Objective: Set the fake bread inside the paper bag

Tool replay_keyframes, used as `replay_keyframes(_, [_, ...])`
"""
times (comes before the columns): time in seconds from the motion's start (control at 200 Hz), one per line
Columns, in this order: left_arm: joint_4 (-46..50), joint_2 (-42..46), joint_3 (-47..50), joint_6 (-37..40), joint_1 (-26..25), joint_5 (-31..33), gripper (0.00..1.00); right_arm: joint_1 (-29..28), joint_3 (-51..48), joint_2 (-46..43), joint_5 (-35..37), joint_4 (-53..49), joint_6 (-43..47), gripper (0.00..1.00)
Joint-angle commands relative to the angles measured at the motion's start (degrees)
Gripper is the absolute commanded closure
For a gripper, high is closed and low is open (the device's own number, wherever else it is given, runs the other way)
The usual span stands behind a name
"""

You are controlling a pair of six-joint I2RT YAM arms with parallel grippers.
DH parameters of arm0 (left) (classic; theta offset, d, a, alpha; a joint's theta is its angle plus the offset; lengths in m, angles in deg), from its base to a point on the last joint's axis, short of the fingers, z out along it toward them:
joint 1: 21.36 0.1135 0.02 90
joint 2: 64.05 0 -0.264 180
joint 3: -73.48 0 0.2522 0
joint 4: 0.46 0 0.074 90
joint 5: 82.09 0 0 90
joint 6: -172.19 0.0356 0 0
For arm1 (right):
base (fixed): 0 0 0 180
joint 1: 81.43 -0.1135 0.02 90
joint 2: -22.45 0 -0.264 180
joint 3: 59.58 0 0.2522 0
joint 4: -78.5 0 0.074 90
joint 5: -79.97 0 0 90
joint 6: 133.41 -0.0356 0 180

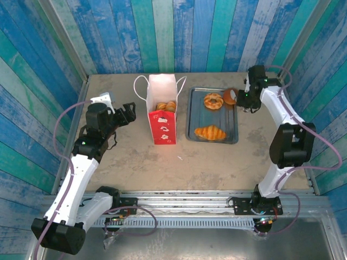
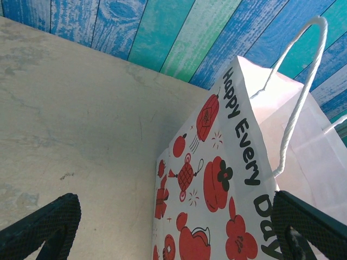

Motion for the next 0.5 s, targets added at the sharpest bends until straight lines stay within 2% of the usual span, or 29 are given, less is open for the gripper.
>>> replay_keyframes(0.0, [0.68, 0.85, -0.51, 0.48, 0.10, 0.95, 0.06, 0.32, 1.78, 0.97, -0.53, -1.23, 1.04, 0.50])
replay_keyframes(0.496, [1.21, 0.16, -1.39, 0.23, 0.09, 0.61, 0.06, 0.40, 3.92, 5.47, -2.45, -1.51, 2.12, 0.51])
